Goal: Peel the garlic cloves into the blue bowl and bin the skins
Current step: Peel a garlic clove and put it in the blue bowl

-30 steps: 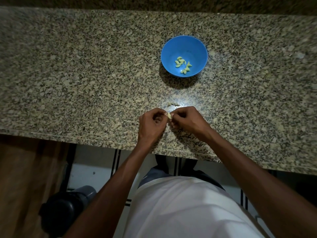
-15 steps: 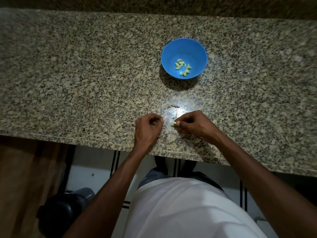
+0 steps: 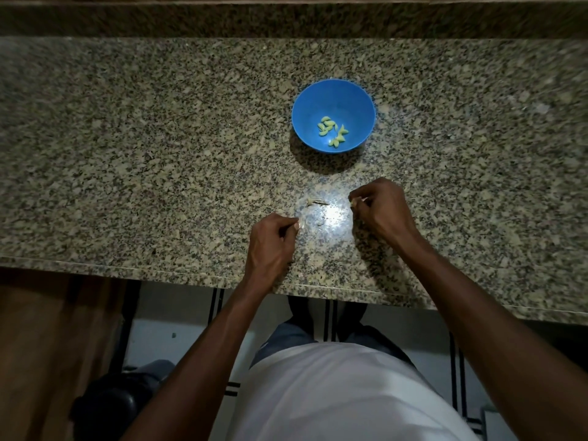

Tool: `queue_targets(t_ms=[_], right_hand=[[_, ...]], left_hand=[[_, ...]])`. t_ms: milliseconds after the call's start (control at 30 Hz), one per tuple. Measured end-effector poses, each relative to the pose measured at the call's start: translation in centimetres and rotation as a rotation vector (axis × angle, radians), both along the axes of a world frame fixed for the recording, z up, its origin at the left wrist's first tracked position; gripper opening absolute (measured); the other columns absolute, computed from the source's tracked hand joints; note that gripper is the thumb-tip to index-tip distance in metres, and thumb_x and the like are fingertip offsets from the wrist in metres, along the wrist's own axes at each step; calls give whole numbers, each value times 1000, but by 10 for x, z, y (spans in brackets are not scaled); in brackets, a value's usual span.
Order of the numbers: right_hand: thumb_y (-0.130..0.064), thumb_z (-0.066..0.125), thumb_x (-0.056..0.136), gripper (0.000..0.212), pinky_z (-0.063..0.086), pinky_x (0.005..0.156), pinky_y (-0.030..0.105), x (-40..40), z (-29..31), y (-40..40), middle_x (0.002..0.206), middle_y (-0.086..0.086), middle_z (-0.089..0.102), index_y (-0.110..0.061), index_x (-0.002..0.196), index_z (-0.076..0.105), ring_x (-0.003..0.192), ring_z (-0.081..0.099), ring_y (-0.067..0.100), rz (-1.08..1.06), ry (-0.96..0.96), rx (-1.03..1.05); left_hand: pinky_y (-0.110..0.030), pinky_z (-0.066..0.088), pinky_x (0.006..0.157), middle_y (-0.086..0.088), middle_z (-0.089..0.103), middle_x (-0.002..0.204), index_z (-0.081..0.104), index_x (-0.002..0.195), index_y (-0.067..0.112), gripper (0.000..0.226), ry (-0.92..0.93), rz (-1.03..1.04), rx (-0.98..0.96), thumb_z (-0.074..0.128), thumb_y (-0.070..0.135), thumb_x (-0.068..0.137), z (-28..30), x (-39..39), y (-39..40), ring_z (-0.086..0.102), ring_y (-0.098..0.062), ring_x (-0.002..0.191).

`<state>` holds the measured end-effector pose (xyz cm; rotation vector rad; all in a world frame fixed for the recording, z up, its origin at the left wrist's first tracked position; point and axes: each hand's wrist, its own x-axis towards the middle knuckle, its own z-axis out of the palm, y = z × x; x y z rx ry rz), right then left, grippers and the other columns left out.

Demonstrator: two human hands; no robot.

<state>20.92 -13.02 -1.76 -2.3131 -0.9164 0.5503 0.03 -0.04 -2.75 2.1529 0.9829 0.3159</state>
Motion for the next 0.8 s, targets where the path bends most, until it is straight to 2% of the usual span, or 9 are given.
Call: queue_targets(t_ms=[67,133,233,333,433,533,633,700,800], right_hand=[[-12,69,95,20,42,74,23,-7,1,2,110,16,71,-7,110,81,87,65,22,14,-92,-12],[-15,71,97,22,45,73,31,-15,4,7,109,17,66,-5,115,79,91,61,27,32,-136,8],[-11,76,93,29,56,80,44,-23,8,27,111,17,66,-5,121,77,96,63,29,179,-124,46],[-12,81,89,32,56,79,46,-28,-3,50,109,17,67,-9,121,78,98,63,34,365,-157,-28],[-5,76,87,18,56,69,44,-34,-11,60,102,10,61,-12,104,81,88,61,31,427,-189,-74],[-1,68,84,12,55,66,43,-37,-9,57,96,7,58,-7,92,75,82,60,28,389,-174,-78],[11,74,76,24,60,71,43,-43,-8,50,91,8,68,-8,89,81,78,67,24,338,-59,-26],[5,76,83,19,62,74,36,-46,-1,43,89,3,76,-9,93,83,79,73,19,162,139,48],[-10,79,91,12,60,63,27,-38,9,29,92,-4,80,-14,102,82,82,78,13,-170,407,175]], left_hand=[[-21,60,73,-5,79,95,80,110,8,18,2,35,-49,74,18,96,4,-2,1,70,-7,78],[-10,56,69,0,79,92,81,102,9,16,1,57,-93,80,20,91,6,-4,2,68,3,75],[-21,61,68,13,74,80,82,90,17,14,6,49,-117,87,29,84,9,-4,7,69,4,70],[-29,60,62,17,72,74,80,81,24,16,31,58,-100,89,37,79,9,-4,12,68,2,67],[-33,60,66,13,74,85,81,91,23,14,-18,93,-48,80,37,89,10,-6,17,68,-3,76],[-34,56,83,0,74,107,78,117,16,21,-31,92,-1,65,24,102,6,-11,25,65,-13,98],[-36,49,95,-5,66,119,71,129,12,30,1,35,24,58,12,103,1,-14,32,58,-22,114],[-40,50,99,-5,64,121,68,131,12,32,-3,-9,27,57,9,101,-2,-13,36,58,-24,116],[-44,52,99,-2,63,121,67,128,14,32,-24,-38,27,57,5,98,-3,-9,36,57,-23,116]])
